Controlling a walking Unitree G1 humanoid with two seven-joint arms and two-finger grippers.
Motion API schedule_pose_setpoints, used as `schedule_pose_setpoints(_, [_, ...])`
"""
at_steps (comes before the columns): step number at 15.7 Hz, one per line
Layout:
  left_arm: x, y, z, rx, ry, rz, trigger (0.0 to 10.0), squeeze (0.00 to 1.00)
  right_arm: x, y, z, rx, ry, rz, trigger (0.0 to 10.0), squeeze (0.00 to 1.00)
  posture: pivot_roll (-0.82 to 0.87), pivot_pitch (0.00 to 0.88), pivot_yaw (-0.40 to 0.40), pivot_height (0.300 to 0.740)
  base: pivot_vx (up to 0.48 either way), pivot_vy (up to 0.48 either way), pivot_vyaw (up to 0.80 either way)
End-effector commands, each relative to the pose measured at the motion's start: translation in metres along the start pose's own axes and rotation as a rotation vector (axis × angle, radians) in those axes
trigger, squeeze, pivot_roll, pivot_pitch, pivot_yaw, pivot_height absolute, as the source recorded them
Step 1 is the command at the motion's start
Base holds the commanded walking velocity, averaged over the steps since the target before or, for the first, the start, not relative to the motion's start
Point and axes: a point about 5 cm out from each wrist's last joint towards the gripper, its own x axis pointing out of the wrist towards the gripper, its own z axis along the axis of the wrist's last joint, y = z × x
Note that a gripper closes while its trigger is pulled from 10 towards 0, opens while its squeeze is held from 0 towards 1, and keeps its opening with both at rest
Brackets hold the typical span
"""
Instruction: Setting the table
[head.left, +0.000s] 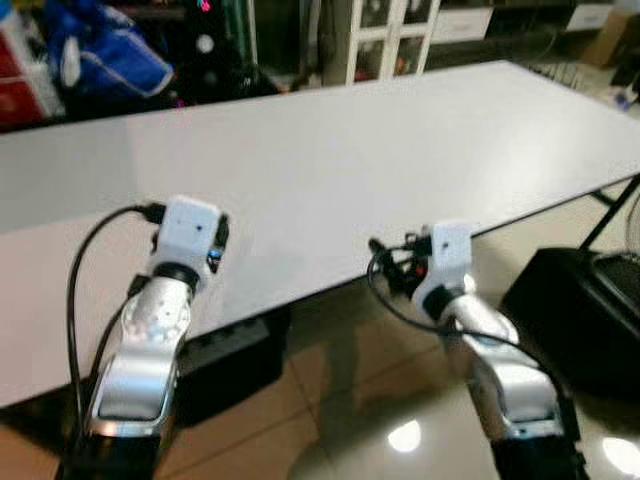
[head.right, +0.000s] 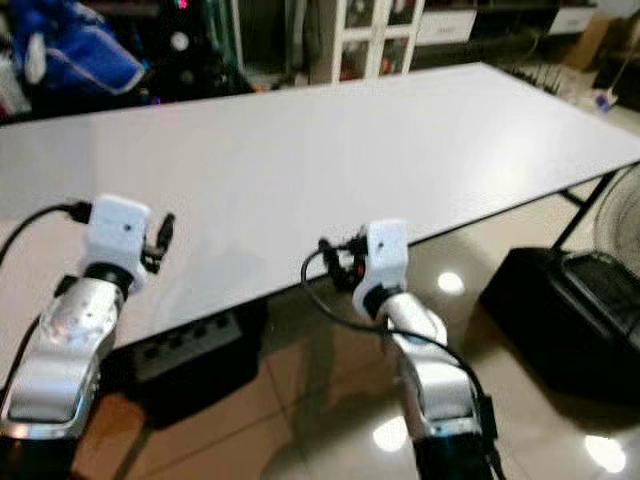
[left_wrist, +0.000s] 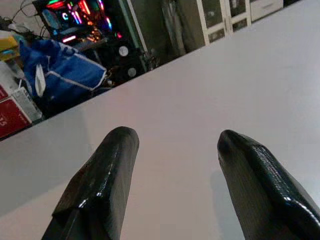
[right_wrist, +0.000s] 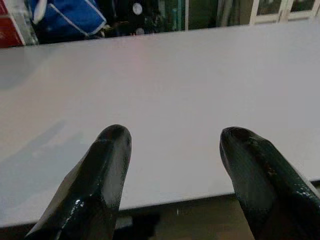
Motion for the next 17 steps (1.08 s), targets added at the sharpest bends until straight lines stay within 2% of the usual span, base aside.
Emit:
schedule_pose_setpoints(1, [-0.001,-0.009,0.005,-0.007,-0.015,-0.036,10.0,0.0,-0.003,-0.009,0.002,-0.009,-0.007,-0.027,10.0,0.0,0.0,0.0,-0.003,0.74,0.0,0.48,0.0])
schedule_pose_setpoints(5, [-0.005,-0.009,0.004,0.001,-0.014,-0.043,10.0,0.0,-0.004,-0.005,0.003,-0.025,-0.018,0.01,10.0,0.0,0.0,0.0,-0.006,0.74,0.0,0.48,0.0])
schedule_pose_setpoints(14, [-0.007,-0.018,0.007,0.004,-0.021,-0.086,10.0,0.0,-0.008,-0.007,0.001,-0.03,-0.017,0.05,10.0,0.0,0.0,0.0,-0.01,0.74,0.0,0.48,0.8])
schedule_pose_setpoints(17, [-0.009,-0.021,0.007,0.002,-0.021,-0.097,10.0,0.0,-0.009,-0.016,-0.001,-0.001,-0.004,0.02,10.0,0.0,0.0,0.0,-0.012,0.74,0.0,0.48,0.0])
